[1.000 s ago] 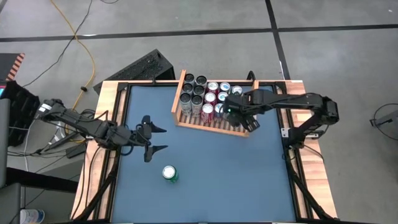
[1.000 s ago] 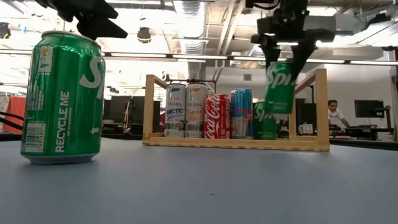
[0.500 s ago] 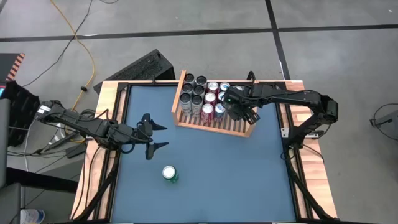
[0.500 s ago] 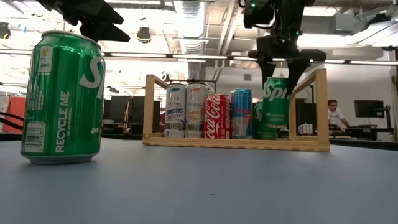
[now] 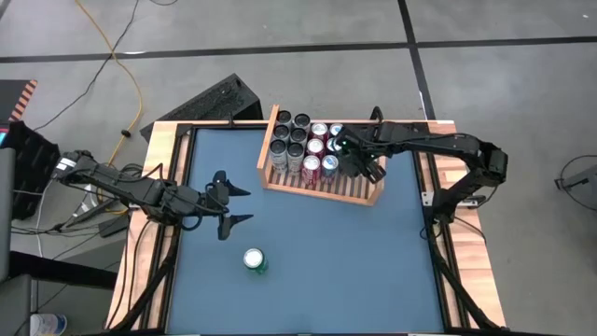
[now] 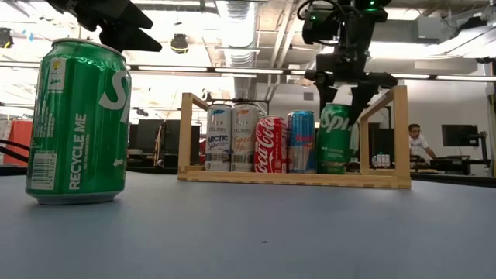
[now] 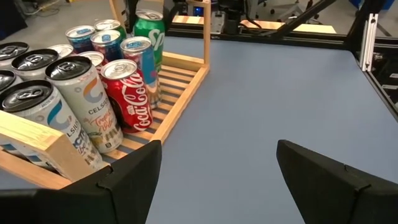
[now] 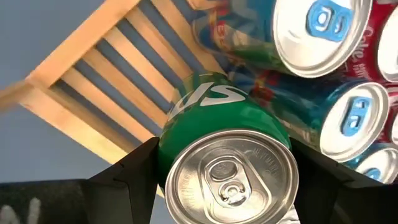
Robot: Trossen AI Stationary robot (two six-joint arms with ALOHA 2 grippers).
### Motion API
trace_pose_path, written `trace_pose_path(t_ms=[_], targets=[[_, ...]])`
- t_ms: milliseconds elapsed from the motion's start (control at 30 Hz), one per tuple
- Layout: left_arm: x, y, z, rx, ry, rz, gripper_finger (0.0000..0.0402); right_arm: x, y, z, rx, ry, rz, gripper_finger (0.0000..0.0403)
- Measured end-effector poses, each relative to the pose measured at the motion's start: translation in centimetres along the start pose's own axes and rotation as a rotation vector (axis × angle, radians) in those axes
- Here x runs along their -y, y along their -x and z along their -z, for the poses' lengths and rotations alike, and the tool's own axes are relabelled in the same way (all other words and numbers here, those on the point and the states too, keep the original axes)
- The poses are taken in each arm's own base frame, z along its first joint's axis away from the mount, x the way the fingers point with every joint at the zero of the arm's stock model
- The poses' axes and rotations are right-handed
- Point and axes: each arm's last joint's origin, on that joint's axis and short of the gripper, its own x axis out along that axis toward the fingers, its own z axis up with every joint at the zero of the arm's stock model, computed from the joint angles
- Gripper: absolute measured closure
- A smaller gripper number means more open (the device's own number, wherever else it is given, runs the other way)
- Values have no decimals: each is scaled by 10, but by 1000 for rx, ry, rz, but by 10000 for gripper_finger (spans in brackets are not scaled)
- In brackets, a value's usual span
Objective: Place canned beverage on shelf
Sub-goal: Put the green soda can on the shelf aligned with the other green soda can
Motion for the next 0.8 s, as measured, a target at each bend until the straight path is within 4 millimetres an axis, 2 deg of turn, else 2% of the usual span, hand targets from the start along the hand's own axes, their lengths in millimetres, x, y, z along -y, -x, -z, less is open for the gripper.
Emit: trace_pose_path(t_ms=[167,500,633,800], targets=[[0,0,0,1,-7,0,95,2,-2,5,36,-23,-33,122],[-1,0,0,1,-7,-9,95,7,-36,1,-35,-4,-198,122],[-3,-1,-1,2,-7,-19,95,16,-36,-1,-49,6,-217,122],[-6,-2,-1,2,-2,-37,95,30,-29,-3,-43,52,-135,122]])
